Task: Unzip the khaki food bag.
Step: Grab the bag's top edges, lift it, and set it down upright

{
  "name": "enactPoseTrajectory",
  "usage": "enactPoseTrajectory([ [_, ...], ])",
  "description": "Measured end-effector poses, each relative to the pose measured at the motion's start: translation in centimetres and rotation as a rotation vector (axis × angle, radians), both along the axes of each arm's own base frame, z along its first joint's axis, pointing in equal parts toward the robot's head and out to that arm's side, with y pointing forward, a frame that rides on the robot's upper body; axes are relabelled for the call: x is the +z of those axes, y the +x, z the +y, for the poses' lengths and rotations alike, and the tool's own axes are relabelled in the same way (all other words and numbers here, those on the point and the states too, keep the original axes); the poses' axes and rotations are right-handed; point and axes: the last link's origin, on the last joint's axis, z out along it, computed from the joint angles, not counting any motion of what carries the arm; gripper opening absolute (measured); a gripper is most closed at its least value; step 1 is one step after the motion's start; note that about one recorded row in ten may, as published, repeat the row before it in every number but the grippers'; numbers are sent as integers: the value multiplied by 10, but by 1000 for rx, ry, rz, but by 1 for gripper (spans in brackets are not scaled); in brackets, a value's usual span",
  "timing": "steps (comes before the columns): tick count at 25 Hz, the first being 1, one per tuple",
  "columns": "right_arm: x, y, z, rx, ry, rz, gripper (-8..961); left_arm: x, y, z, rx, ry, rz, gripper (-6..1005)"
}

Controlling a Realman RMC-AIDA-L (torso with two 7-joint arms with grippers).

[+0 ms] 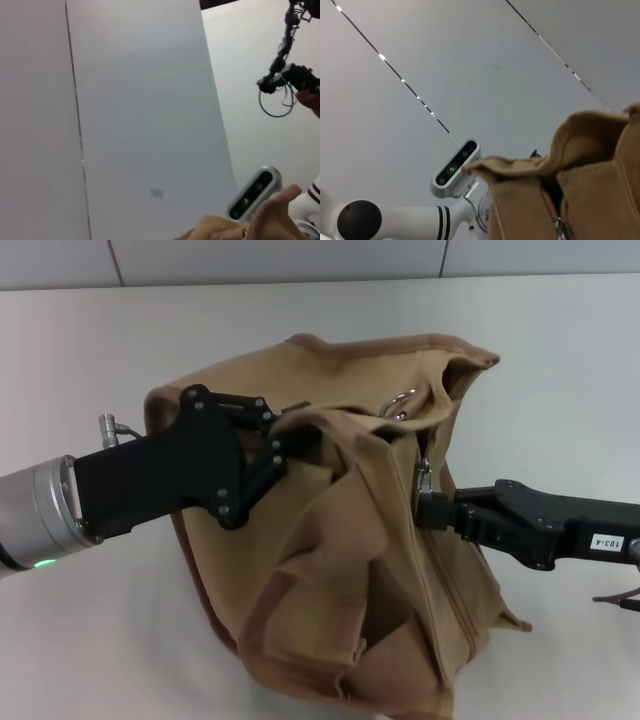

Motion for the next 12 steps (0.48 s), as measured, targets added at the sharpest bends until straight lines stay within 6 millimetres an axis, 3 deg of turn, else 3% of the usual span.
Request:
enactPoseTrajectory([
  [12,0,10,-8,-20,10,-10,3,14,-7,3,84,85,-91,62],
])
